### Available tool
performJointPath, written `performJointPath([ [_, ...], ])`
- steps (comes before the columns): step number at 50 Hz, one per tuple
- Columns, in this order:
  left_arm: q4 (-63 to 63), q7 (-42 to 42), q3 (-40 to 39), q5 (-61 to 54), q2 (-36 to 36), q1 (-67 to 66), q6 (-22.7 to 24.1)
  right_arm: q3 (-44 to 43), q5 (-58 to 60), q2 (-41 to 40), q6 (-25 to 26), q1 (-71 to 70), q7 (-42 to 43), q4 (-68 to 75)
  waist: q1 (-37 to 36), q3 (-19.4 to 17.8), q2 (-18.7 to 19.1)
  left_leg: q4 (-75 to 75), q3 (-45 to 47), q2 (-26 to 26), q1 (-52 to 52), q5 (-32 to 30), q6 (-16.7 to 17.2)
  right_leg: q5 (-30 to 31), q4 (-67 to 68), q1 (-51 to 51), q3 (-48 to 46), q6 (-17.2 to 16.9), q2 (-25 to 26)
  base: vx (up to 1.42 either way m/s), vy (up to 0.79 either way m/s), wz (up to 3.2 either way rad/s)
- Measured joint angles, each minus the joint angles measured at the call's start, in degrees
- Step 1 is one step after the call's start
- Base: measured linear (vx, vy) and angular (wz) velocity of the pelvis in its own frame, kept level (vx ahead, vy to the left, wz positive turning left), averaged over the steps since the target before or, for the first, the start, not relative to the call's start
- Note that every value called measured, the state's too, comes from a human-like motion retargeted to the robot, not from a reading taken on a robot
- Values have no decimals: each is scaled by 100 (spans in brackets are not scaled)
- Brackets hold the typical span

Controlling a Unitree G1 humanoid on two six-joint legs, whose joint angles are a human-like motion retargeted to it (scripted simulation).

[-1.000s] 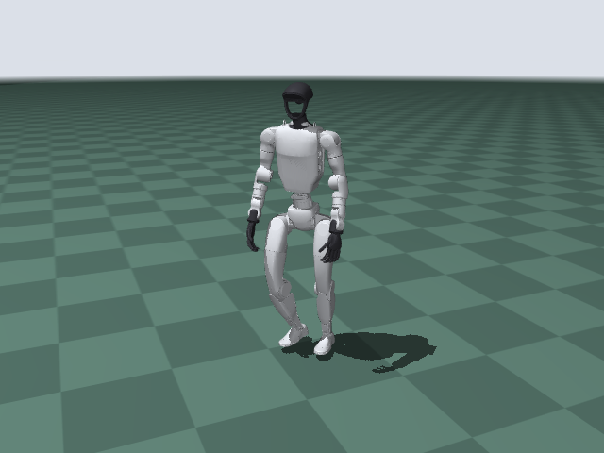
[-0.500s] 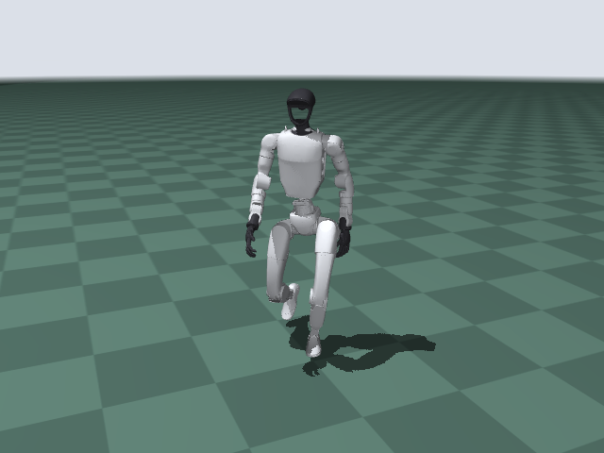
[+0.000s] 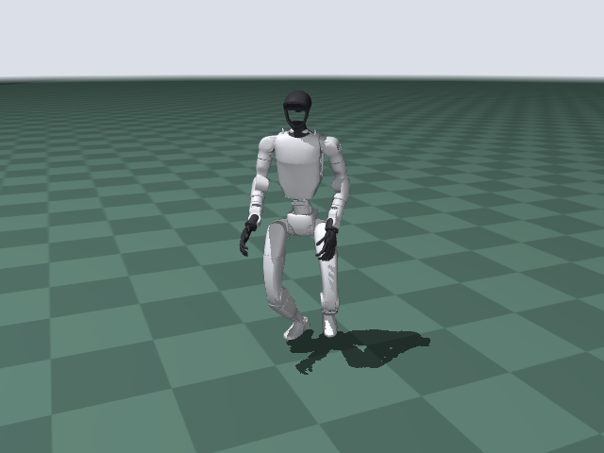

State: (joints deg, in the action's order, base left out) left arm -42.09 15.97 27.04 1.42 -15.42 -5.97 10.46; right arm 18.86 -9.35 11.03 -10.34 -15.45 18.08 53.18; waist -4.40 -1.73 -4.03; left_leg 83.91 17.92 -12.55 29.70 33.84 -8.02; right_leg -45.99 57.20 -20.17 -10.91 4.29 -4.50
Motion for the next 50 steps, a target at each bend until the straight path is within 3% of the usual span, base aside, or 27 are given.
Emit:
performJointPath([
  [3,440,-580,189,-244,-362,-1363,243,-76,-417,-183,-457,-940,438,-1702,-304,120,-87,-1035,178,3,1227,-112,54,682,-618,532,619,-559,-92,144,38,-70],
  [7,1512,-1028,-122,-877,-881,-2832,504,238,-590,-239,-820,-733,42,-3397,-262,511,-349,-3553,591,521,1456,-731,407,2828,-909,1294,1097,-1456,-448,160,42,16],
  [10,1681,-763,-427,-862,-898,-2826,520,440,-435,-104,-742,131,-388,-3570,123,599,-492,-3362,667,946,1052,-309,-18,3738,855,1067,1310,-1527,-796,169,39,46],
  [13,1472,109,-666,-435,-808,-1500,390,517,-108,12,-372,1236,-396,-2451,595,385,-650,-2477,480,1329,378,1243,-658,2903,3104,-248,1412,-1013,-1055,179,28,74],
  [15,1451,935,-820,-366,-652,-120,375,484,330,169,-143,1953,-499,-1247,933,350,-776,-2797,252,1718,-174,1616,-698,2097,3739,-1703,1439,-810,-1074,185,16,129],
  [16,1801,1214,-875,-422,-541,453,467,435,556,324,-62,2398,-767,-749,1056,341,-747,-3251,101,2026,-648,1616,-651,1892,3437,-2282,1425,-863,-1010,195,18,116],
  [17,2221,1430,-924,-474,-436,942,579,383,742,489,7,2853,-1058,-338,1143,306,-664,-3674,-113,2229,-1173,1537,-492,1757,2975,-2728,1338,-918,-885,205,14,53],
  [18,2781,1523,-959,-515,-347,1263,734,324,847,673,53,3328,-1394,-102,1159,222,-473,-4032,-456,2222,-1798,1298,-107,1762,2191,-2905,1103,-976,-639,209,3,13],
  [20,3846,1504,-964,-638,-194,1567,1137,168,866,1014,121,4157,-1947,53,1315,237,-244,-4787,-1002,2135,-2890,135,579,2094,187,-2948,753,-1223,-312,211,-5,-3],
  [22,4469,1279,-828,-817,-79,1481,1414,-74,788,1207,186,4607,-2114,59,1283,373,-77,-4233,-1077,1833,-3173,-1024,945,2592,-1296,-2657,509,-1332,-41,208,-5,-9],
  [24,4454,1034,-664,-954,-6,1167,1333,-298,703,1257,269,4459,-1949,122,1092,376,26,-2437,-866,1413,-2816,-1403,838,2384,-1064,-2327,311,-983,-46,209,-2,-10],
  [25,4248,952,-603,-983,16,947,1181,-382,661,1243,300,4188,-1769,145,974,333,60,-1341,-714,1149,-2489,-1375,654,1975,-544,-2177,258,-683,-109,212,0,-19],
  [27,3154,1019,-576,-687,102,381,710,-436,557,1082,251,2878,-954,106,640,133,141,668,-595,585,-1207,-751,170,690,571,-1880,330,-158,-196,214,4,-37],
  [28,2429,1087,-569,-492,162,126,520,-457,445,930,154,1985,-439,-6,467,57,167,1302,-557,371,-325,-442,-18,184,867,-1661,379,-52,-223,216,11,-61],
  [30,1571,990,-526,-387,103,-630,449,-592,65,615,-222,529,358,-870,108,25,155,1386,-372,88,1264,-208,-115,-234,865,-999,571,-116,-333,220,22,-89],
  [32,1731,620,-578,-696,-236,-1684,688,-612,-290,381,-656,-149,646,-2313,-212,128,41,-146,-119,-29,2148,-630,231,326,417,-146,847,-489,-574,226,37,-85],
  [35,2280,187,-1010,-1107,-527,-3092,882,-276,-406,347,-993,-117,309,-3835,-327,538,-154,-3592,136,340,2209,-2086,1075,2370,169,977,1167,-1036,-980,225,45,-10],
  [37,2327,108,-1280,-1210,-480,-3261,817,-81,-293,459,-955,378,-64,-3949,-88,734,-224,-4386,260,648,1782,-2551,1054,3070,1273,999,1193,-836,-1387,221,45,32],
  [38,2269,151,-1352,-1184,-458,-3086,761,-34,-229,495,-871,687,-203,-3757,58,750,-229,-4122,256,719,1600,-2306,829,2995,2066,850,1205,-562,-1577,219,44,52],
  [40,2068,408,-1476,-979,-435,-2286,603,4,-33,479,-555,1356,-360,-2922,416,664,-322,-3145,244,936,1224,-1207,132,2403,3744,206,1314,-76,-1883,216,39,87],
  [42,1996,846,-1641,-827,-446,-994,477,60,269,389,-186,1947,-535,-1656,717,500,-419,-2442,166,1195,713,47,-339,1728,4719,-912,1257,118,-1804,213,22,111],
  [43,2115,1080,-1721,-866,-470,-260,478,78,426,364,-70,2185,-727,-1022,811,433,-434,-2319,113,1290,378,551,-382,1530,4722,-1532,1103,122,-1661,211,8,110],
  [45,2803,1332,-1799,-1035,-449,817,610,-44,582,435,35,2818,-1216,-289,1050,333,-388,-2711,-113,1554,-626,987,-119,1504,3709,-2338,615,-63,-1462,211,-7,119],
  [47,3617,1136,-1773,-1094,-335,1111,855,-237,503,605,42,3600,-1638,-347,1342,308,-322,-3643,-578,1757,-1944,364,400,2120,1633,-2356,118,-561,-1352,209,-23,99],
  [50,4176,465,-1456,-1184,-250,837,1215,-518,236,767,60,4541,-1912,-898,1454,600,-90,-4085,-837,1378,-3043,-1319,1025,4247,-2279,-1796,-498,-1564,-700,197,-30,12],
])
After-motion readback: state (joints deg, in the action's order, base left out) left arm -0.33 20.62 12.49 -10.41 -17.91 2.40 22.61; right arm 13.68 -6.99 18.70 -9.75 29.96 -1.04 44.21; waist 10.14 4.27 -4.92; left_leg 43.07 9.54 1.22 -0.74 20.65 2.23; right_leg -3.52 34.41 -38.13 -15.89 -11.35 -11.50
